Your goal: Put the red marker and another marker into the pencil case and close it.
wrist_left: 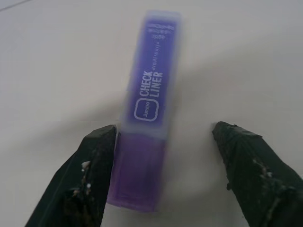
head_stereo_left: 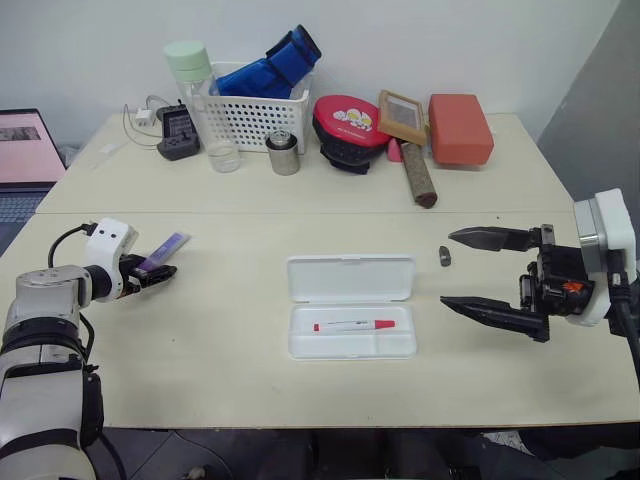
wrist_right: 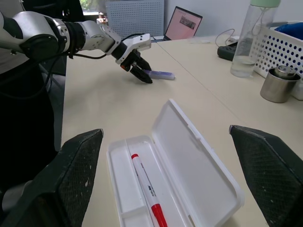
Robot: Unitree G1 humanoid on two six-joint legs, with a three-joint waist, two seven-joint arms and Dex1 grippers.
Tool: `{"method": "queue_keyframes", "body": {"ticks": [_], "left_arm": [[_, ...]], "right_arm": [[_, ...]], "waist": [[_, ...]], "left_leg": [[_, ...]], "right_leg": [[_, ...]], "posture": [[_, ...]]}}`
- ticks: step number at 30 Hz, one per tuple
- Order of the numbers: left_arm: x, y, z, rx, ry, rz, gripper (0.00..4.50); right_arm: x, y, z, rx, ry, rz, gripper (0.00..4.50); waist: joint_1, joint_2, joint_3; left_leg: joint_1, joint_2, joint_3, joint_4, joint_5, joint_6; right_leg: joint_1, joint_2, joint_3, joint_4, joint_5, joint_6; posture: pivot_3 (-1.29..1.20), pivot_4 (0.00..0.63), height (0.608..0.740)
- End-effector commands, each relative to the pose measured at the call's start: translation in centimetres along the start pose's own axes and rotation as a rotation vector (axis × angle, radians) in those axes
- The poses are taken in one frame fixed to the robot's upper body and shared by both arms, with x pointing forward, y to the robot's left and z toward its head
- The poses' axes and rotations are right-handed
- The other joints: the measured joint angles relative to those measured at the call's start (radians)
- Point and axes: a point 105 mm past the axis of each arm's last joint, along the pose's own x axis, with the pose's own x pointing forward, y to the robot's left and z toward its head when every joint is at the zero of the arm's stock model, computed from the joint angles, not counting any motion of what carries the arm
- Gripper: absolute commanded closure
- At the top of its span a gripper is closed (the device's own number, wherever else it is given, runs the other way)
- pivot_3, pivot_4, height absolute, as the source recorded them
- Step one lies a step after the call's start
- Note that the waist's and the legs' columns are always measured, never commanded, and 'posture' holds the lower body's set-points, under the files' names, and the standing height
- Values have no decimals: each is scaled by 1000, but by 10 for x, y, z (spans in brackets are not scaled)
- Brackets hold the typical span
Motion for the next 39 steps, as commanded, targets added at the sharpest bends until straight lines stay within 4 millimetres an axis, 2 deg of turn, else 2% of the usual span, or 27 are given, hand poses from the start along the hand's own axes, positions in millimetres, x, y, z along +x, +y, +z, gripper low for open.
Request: {"method": "queue_keyframes", "body": {"ticks": [1, 6, 9, 16, 18, 19, 21, 23, 25, 29, 31, 34, 37, 39], "left_arm": [[3, -13, -32, -68, 95, -76, 1893], [2, -15, -33, -91, 86, -87, 2895], [2, -17, -34, -101, 81, -98, 3315], [2, -27, -30, -89, 48, -141, 3316], [0, -32, -22, -47, 29, -164, 3316], [-2, -39, -11, -14, -6, -196, 3316], [-11, -61, 16, 50, -81, -311, 3316], [-26, -96, 47, 191, -139, -448, 3316], [-41, -130, 62, 323, -143, -565, 3316], [-59, -173, 77, 404, -162, -712, 3316], [-68, -205, 84, 479, -181, -810, 3316], [-70, -236, 83, 558, -173, -887, 3316], [-71, -256, 77, 609, -150, -949, 3316], [-73, -261, 77, 603, -154, -974, 3316]], "right_arm": [[-2, 3, 8, -36, -9, 4, 0], [-2, 2, 9, -37, -9, 7, 0], [-2, 2, 9, -38, -9, 8, 0], [-3, 3, 10, -39, -13, 19, 0], [-4, 5, 12, -42, -22, 30, 0], [-5, 6, 14, -44, -31, 39, 0], [-8, 9, 20, -49, -52, 58, 0], [-11, 12, 30, -52, -91, 86, 0], [-14, 15, 37, -57, -107, 101, 0], [-14, 15, 35, -65, -78, 89, 0], [-14, 14, 33, -70, -69, 74, 0], [-13, 16, 30, -71, -68, 66, 0], [-12, 20, 29, -68, -69, 58, 0], [-13, 21, 27, -62, -65, 47, 0]], "waist": [[-3, 2, -2], [-5, 5, -5], [-5, 7, -7], [-5, 9, -9], [-5, 9, -9], [-5, 9, -9], [-5, 9, -9], [-3, 5, -7], [2, 0, -4], [-1, -2, -3], [-6, -2, -3], [-6, -2, -3], [-6, -2, -3], [-6, -3, -3]], "left_leg": [[0, 0, 0, 0, 0, 0], [2, 0, 0, 0, 0, 0], [2, 0, 1, 0, 0, 0], [2, 0, 1, 0, 0, 0], [2, 1, 1, 0, 0, 0], [2, 1, 1, 0, 0, 0], [2, 1, 0, 0, 0, 0], [0, 1, -1, 0, 0, 0], [-3, 1, -3, 0, 0, 0], [-4, 2, -3, 0, 0, 0], [-3, 2, -2, 0, 0, 0], [-3, 2, -2, 0, 0, 0], [-3, 2, -2, 0, 0, 0], [-2, 2, -1, 0, 0, 0]], "right_leg": [[0, 0, 0, 0, 0, 0], [1, 0, 0, 0, 0, 0], [1, 0, 1, 0, 0, 0], [1, 0, 1, 0, 0, 0], [1, 0, 1, 0, 0, 0], [1, 0, 1, 0, 0, 0], [1, -1, 2, -1, 0, 0], [1, -1, 3, -1, 0, 0], [-1, -4, 1, -2, 0, -1], [-1, -4, 1, -3, 1, -1], [-1, -4, 2, -3, 1, -1], [0, 0, 1, -2, 0, -1], [0, 1, 1, -2, 0, -1], [0, 1, 1, -2, 0, -1]], "posture": [[0, 150, 740], [0, 150, 740], [0, 150, 740], [0, 150, 740], [0, 150, 740], [0, 150, 740], [0, 150, 740], [0, 150, 740], [0, 150, 740], [0, 150, 740], [0, 150, 740], [0, 150, 740], [0, 150, 740], [0, 150, 740]]}}
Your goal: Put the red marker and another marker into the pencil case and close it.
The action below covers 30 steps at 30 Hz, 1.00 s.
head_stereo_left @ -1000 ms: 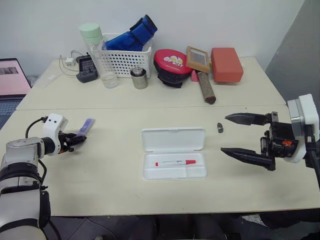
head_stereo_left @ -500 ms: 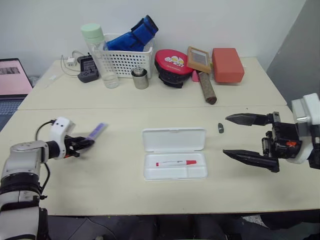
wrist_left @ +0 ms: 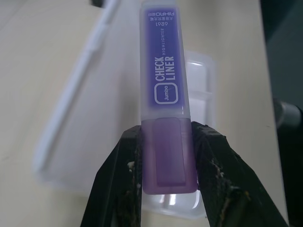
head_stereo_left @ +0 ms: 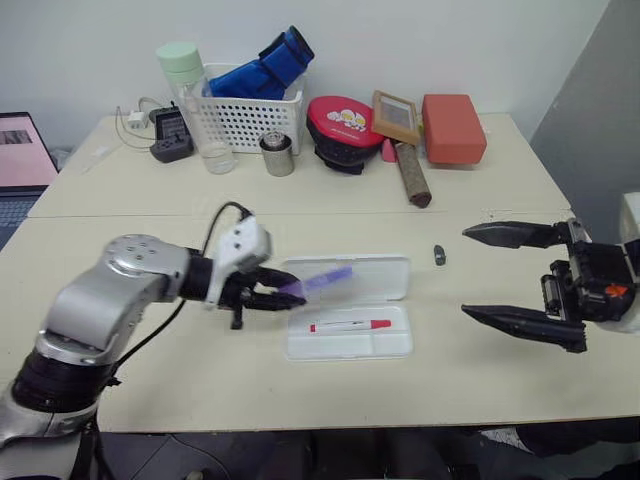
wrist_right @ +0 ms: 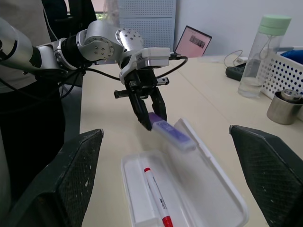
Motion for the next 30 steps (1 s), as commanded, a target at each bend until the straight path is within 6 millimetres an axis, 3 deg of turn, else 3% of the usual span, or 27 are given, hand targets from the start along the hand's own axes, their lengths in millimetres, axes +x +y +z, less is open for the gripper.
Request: {"method": "queue_keyframes", "body": {"ticks": [1, 10, 30], "left_arm": [[3, -7, 9, 30, -12, -34, 3316], [38, -15, -41, 52, 176, -88, 3316], [43, -15, -43, 110, 203, -121, 3316]], "right_arm": [[-2, 5, 6, -47, -3, -25, 0], [-3, 9, 0, -37, 15, -71, 0], [-3, 10, -2, -31, 16, -93, 0]], "waist": [[1, -1, 0], [4, -2, 2], [4, -3, 2]], "left_leg": [[0, 0, 0, 0, 0, 0], [1, 0, 0, 0, 0, 0], [1, 0, -1, 0, 0, 0]], "right_leg": [[0, 0, 0, 0, 0, 0], [2, 0, 0, 0, 0, 0], [2, 0, -1, 0, 0, 0]], "posture": [[0, 150, 740], [0, 150, 740], [0, 150, 740]]}}
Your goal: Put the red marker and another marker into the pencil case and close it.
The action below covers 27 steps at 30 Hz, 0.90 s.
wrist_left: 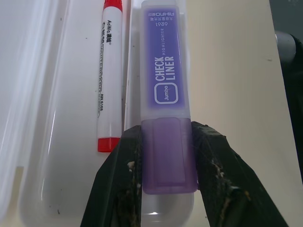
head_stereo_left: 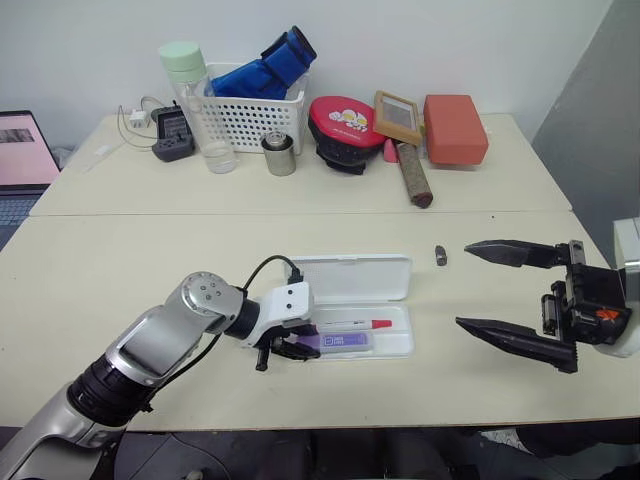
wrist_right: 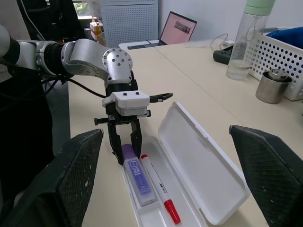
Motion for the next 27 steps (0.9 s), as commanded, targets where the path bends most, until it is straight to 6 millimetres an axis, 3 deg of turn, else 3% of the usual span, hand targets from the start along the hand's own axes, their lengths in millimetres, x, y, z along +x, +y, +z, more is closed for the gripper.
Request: {"method": "queue_keyframes", "body": {"ticks": [1, 4, 6, 9, 19, 21, 23, 27], "left_arm": [[-4, 1, 8, 51, 4, 11, 3316], [-5, 3, 8, 47, 5, 19, 3316], [-5, 4, 8, 47, 7, 22, 2609], [-6, 7, 8, 47, 10, 37, 1897], [-12, 1, 24, 48, -46, 14, 60], [-14, 0, 39, 56, -120, 15, 16], [-18, 2, 56, 60, -213, 38, 16], [-32, 10, 98, 64, -447, 91, 16]], "right_arm": [[-1, 2, 8, -48, -26, -3, 0], [-1, 2, 8, -49, -26, -3, 0], [-1, 2, 8, -48, -26, -5, 0], [-1, 2, 8, -50, -28, -5, 0], [-1, 1, 7, -43, -32, -4, 0], [0, -1, 4, -20, -34, -12, 0], [0, -15, -9, 25, 0, -85, 0], [-1, -63, -37, 65, 83, -356, 0]], "waist": [[0, 0, 0], [0, 0, 0], [0, 0, 0], [0, 0, 0], [0, 0, 0], [0, 0, 0], [0, 0, 0], [-1, -3, 2]], "left_leg": [[0, 0, 0, 0, 0, 0], [0, 0, 0, 0, 0, 0], [0, 0, 0, 0, 0, 0], [0, 0, 0, 0, 0, 0], [0, 0, 0, 0, 0, 0], [0, 0, 0, 0, 0, 0], [0, 0, 0, 0, 0, 0], [1, 0, -1, 1, 0, 0]], "right_leg": [[0, 0, 0, 0, 0, 0], [0, 0, 0, 0, 0, 0], [0, 0, 0, 0, 0, 0], [0, 0, 0, 0, 0, 0], [0, 0, 0, 0, 0, 0], [0, 0, 0, 0, 0, 0], [0, 0, 0, 0, 0, 0], [2, 0, 0, 0, 0, 0]], "posture": [[0, 150, 740], [0, 150, 740], [0, 150, 740], [0, 150, 740], [0, 150, 740], [0, 150, 740], [0, 150, 740], [0, 150, 740]]}}
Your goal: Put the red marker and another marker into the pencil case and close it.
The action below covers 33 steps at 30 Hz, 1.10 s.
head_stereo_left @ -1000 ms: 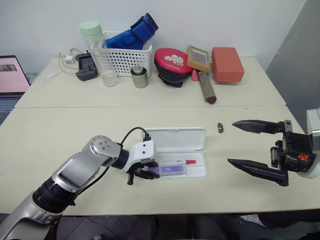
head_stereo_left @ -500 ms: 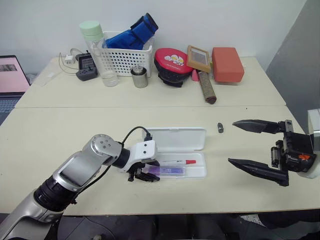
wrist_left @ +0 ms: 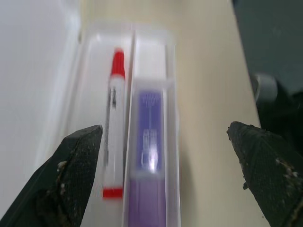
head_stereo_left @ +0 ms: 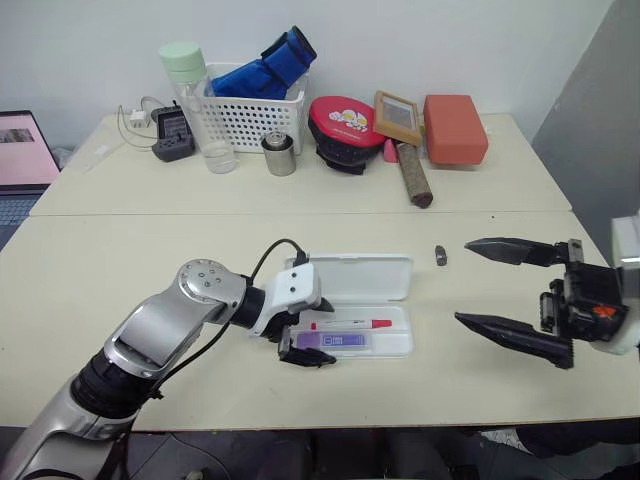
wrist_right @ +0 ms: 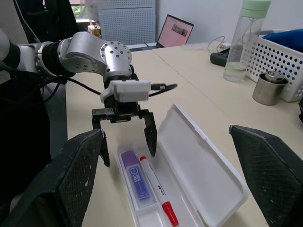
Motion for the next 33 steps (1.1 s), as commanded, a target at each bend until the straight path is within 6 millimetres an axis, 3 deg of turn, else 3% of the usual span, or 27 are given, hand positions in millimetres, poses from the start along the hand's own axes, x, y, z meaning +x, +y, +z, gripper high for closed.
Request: {"method": "queue_keyframes", "body": {"ticks": [1, 4, 9, 16, 27, 28, 30, 33], "left_arm": [[-13, 10, 56, 61, -247, 87, 16], [-19, 26, 77, 84, -326, 199, 16], [-23, 43, 85, 119, -341, 316, 16], [-20, 44, 82, 139, -333, 329, 16], [-17, 42, 81, 146, -329, 306, 16], [-18, 42, 81, 145, -331, 307, 0], [-18, 41, 81, 144, -333, 308, 0], [-19, 41, 82, 149, -337, 309, 0]], "right_arm": [[4, -55, -21, 8, 65, -310, 0], [5, -82, -42, 32, 172, -446, 0], [20, -114, -76, 138, 292, -664, 0], [53, -119, -120, 323, 365, -848, 0], [68, -125, -141, 320, 420, -936, 0], [68, -125, -142, 317, 425, -939, 368], [67, -124, -144, 316, 435, -934, 568], [66, -122, -146, 314, 446, -925, 1305]], "waist": [[-2, -1, 1], [-3, -1, 1], [-6, -1, 1], [-4, 0, 1], [-6, 0, 1], [-8, 0, 0], [-9, 1, 0], [-8, 1, 0]], "left_leg": [[1, 0, 1, 0, 0, 0], [1, 0, 2, -1, 0, 0], [1, 0, 3, -1, 1, -1], [-3, 0, 1, -1, 3, -5], [-4, 0, 3, -1, 3, -5], [-4, 0, 3, -1, 3, -5], [-3, 0, 4, -1, 3, -5], [-3, 0, 4, -1, 3, -5]], "right_leg": [[0, 0, 0, 0, 0, 0], [-1, 0, 1, 0, 0, 0], [-2, 0, 1, 0, 0, 0], [-5, 0, 3, 1, 0, -1], [-8, 1, 2, 3, 1, 0], [-8, 1, 2, 3, 1, 0], [-9, 1, 2, 3, 1, 0], [-9, 1, 2, 4, 1, 0]], "posture": [[0, 150, 740], [0, 150, 740], [0, 150, 740], [0, 150, 740], [0, 150, 740], [0, 150, 740], [0, 150, 740], [0, 150, 740]]}}
